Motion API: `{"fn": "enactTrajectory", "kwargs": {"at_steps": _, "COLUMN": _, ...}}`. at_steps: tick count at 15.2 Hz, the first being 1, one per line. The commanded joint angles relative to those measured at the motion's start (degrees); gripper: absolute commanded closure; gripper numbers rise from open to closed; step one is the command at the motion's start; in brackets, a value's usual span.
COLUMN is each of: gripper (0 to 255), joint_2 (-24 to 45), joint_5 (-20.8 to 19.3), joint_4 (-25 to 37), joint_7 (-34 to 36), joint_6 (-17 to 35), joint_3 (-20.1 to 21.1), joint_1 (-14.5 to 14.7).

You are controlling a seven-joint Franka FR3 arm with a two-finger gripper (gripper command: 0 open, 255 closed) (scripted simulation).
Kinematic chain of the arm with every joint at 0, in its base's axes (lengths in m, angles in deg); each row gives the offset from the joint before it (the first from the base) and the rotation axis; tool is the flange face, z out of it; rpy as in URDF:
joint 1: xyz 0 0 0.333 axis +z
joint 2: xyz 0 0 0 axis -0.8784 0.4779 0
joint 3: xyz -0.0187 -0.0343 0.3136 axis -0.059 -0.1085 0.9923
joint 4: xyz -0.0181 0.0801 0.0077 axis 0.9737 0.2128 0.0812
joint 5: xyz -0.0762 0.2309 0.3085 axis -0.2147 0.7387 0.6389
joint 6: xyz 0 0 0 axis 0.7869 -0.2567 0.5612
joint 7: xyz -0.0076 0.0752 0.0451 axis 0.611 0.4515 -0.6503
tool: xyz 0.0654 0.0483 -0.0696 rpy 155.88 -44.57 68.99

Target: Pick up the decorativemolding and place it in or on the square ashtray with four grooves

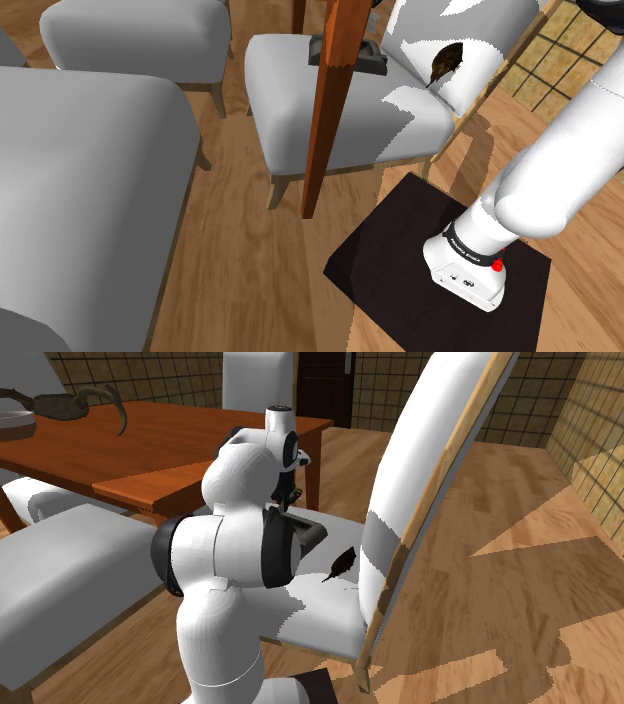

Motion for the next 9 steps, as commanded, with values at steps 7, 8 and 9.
{"fn": "enactTrajectory", "kwargs": {"at_steps": 7, "gripper": 255, "joint_2": -0.2, "joint_5": 0.0, "joint_4": -6.4, "joint_7": 0.0, "joint_6": 6.2, "joint_3": 0.1, "joint_1": 0.2}}
{"fn": "enactTrajectory", "kwargs": {"at_steps": 8, "gripper": 255, "joint_2": -0.2, "joint_5": 0.0, "joint_4": -7.1, "joint_7": -0.1, "joint_6": 7.0, "joint_3": 0.1, "joint_1": 0.3}}
{"fn": "enactTrajectory", "kwargs": {"at_steps": 9, "gripper": 255, "joint_2": -0.2, "joint_5": 0.1, "joint_4": -7.9, "joint_7": -0.1, "joint_6": 7.8, "joint_3": 0.1, "joint_1": 0.3}}
